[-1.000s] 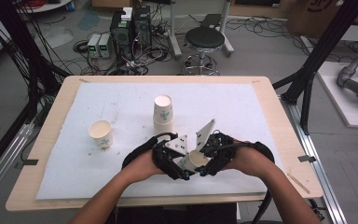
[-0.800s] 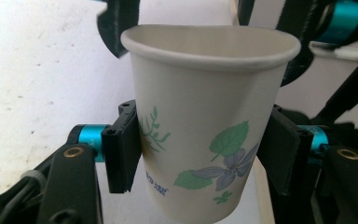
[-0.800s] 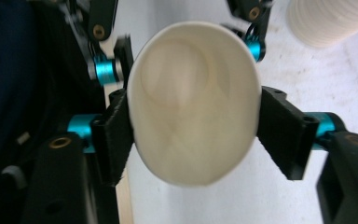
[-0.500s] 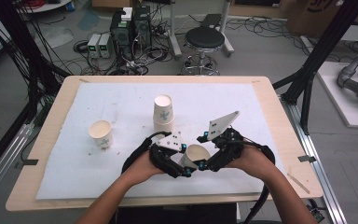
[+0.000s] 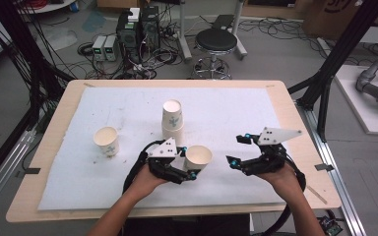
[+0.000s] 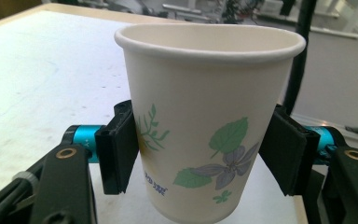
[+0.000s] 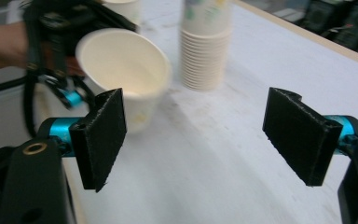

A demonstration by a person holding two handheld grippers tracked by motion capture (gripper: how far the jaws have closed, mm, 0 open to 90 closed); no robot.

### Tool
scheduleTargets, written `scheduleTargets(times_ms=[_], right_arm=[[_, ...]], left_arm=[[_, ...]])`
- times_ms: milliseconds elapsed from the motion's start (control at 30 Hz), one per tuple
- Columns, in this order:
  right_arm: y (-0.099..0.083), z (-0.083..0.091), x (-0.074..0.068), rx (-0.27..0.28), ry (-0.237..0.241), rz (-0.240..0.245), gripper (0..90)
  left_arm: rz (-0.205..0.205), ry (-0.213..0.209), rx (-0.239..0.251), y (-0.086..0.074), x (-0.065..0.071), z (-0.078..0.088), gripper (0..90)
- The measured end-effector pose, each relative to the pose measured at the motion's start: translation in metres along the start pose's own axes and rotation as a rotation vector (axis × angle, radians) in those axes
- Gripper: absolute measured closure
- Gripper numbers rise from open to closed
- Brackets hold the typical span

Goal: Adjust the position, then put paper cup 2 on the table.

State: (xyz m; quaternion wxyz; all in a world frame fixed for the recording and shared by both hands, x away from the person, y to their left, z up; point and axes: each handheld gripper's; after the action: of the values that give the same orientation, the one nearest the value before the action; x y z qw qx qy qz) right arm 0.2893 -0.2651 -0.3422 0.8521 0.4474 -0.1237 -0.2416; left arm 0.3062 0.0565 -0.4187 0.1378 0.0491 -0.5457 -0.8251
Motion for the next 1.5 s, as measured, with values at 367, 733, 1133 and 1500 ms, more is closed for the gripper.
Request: scheduleTargets(times_ms=[367, 733, 1133, 1500], right_arm=[[-0.055, 0.012, 0.014, 0.065, -0.181, -0.126, 21.9], [-0.066, 0.006, 0.014, 0.058, -0.236, -0.134, 21.9], [-0.07, 0.01, 0.012, 0.066, -0.267, -0.133, 21.9], [-0.072, 0.02, 0.013, 0.083, -0.29, -0.147, 21.9]], left_arm=[[0.019, 0.076, 0.091, -0.011, -0.006, 0.01, 32.9], [0.013, 0.128, 0.133, -0.014, -0.008, 0.012, 32.4], [0.014, 0.127, 0.151, -0.011, -0.006, 0.007, 32.3], [0.014, 0.13, 0.162, 0.004, -0.011, -0.017, 32.1]])
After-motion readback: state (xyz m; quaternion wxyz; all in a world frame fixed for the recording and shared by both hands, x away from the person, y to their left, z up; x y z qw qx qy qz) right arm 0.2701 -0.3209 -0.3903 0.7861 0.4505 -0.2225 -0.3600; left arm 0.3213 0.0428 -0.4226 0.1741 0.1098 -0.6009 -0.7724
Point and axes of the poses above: each handheld gripper's, and its own axes: z roughly backward along the jaws, y roughly out of its top, x roughly to its right, and after that the axes turned 4 degrees about -x, right-handed
